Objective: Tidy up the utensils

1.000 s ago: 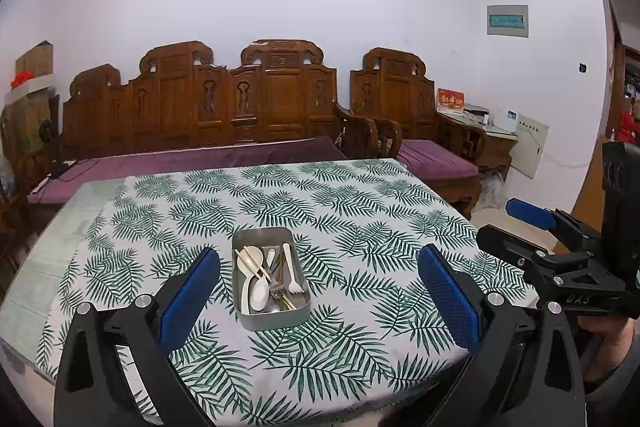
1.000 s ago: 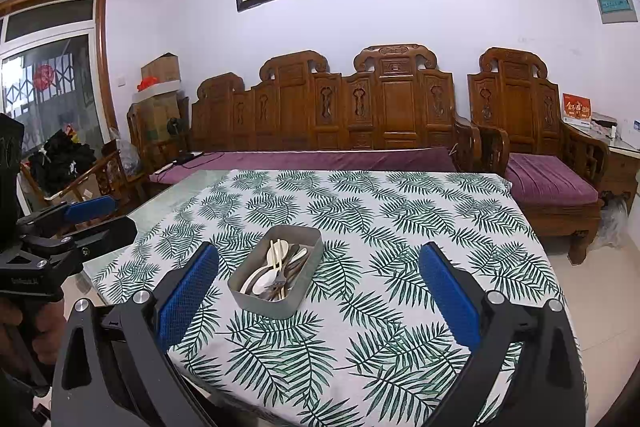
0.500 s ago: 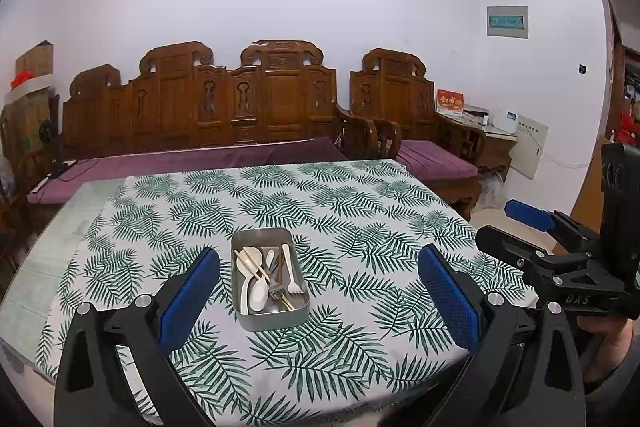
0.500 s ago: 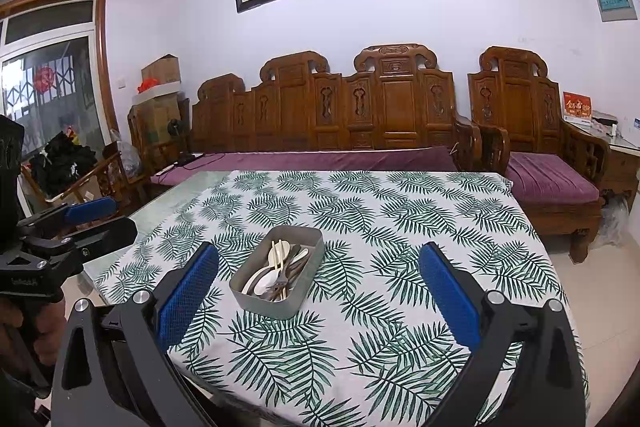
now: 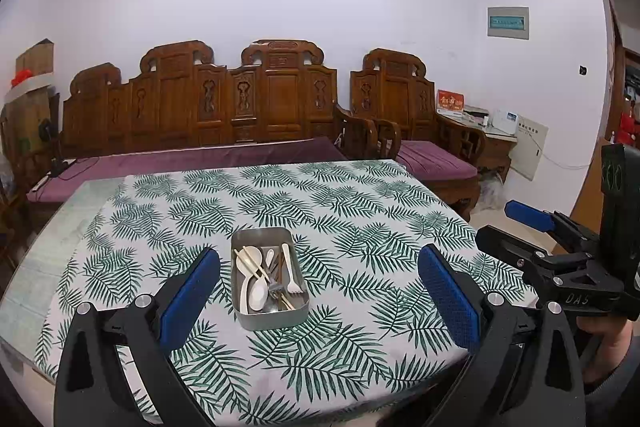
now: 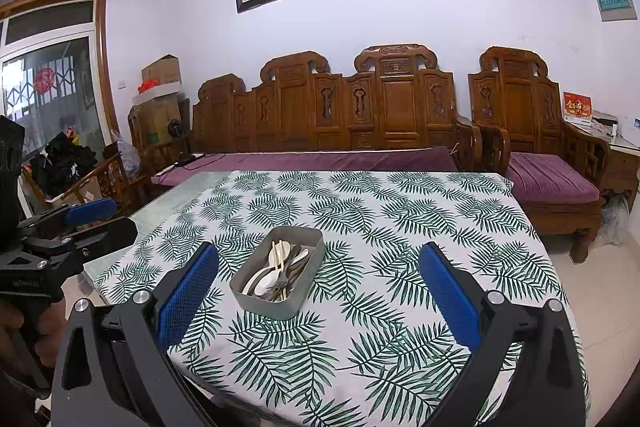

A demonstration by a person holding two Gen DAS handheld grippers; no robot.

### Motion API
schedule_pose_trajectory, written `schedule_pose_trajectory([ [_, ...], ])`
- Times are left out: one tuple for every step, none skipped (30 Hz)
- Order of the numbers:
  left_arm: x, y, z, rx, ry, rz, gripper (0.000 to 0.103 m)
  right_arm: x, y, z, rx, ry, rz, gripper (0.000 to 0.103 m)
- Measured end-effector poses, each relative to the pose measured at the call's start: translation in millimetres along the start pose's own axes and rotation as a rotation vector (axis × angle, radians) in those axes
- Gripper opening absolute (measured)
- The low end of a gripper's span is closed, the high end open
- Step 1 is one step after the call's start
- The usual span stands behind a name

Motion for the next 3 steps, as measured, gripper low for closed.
schedule_pose_trajectory([
  [0.0,0.0,0.2,-0.001,-0.001,0.0,0.095,0.0,-0.3,0.4,-0.002,0.0,0.0,0.101],
  [0.1,-0.1,0.1,-0.002,-0.002,0.0,0.095,-0.1,0.0,0.1,-0.003,0.0,-0.001,0.101],
  [0.2,-0.1,-0.3,-0.002,-0.003,0.0,0.095,0.2,-0.4,0.5,-0.002,0.0,-0.001,0.101],
])
Point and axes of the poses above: each gripper's, at about its wrist camera, not at the fingertips, and x roughly against the way its jaws point, z to its right, y to its underside, the point moved 9 cm from there along -x, roughly the way its jaws point, and after that the axes turned 4 degrees about z, right-handed, at the moved point
